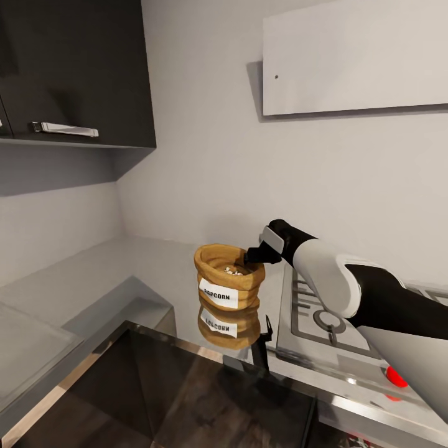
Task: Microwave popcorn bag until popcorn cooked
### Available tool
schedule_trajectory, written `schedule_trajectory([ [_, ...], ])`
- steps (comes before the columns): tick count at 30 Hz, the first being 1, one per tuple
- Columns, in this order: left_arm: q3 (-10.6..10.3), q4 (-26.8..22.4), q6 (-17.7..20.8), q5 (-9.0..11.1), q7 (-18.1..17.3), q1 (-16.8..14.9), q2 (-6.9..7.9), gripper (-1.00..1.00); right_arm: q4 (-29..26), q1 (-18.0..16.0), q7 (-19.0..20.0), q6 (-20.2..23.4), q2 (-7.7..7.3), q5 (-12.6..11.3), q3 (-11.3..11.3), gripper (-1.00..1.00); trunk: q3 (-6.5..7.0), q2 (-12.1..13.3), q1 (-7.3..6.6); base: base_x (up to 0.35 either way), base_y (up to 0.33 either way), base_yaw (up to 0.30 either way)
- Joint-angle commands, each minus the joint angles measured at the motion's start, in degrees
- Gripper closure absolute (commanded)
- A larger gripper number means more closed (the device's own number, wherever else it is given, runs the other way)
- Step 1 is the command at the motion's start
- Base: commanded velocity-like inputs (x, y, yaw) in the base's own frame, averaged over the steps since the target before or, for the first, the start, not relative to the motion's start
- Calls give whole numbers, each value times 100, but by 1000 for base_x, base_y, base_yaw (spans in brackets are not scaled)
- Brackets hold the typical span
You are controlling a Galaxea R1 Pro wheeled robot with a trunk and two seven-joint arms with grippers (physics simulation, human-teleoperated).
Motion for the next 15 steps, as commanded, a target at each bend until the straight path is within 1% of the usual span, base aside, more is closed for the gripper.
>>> schedule_trajectory([
  [1,7,-3,-9,29,0,-1,-1,-100,7,-4,-51,0,1,5,-49,-100,-6,-3,0,0,0,0],
  [7,7,-3,-9,29,0,-1,-1,-100,85,-3,-59,12,1,-9,-43,-100,-6,-3,0,0,0,0],
  [12,7,-3,-9,29,0,-1,-1,-100,95,252,-60,6,1,-5,-33,-100,-6,-3,0,0,0,0],
  [15,7,-3,-9,29,0,-1,-1,-100,96,289,-59,5,1,-4,-27,-100,-6,-3,0,0,0,0],
])
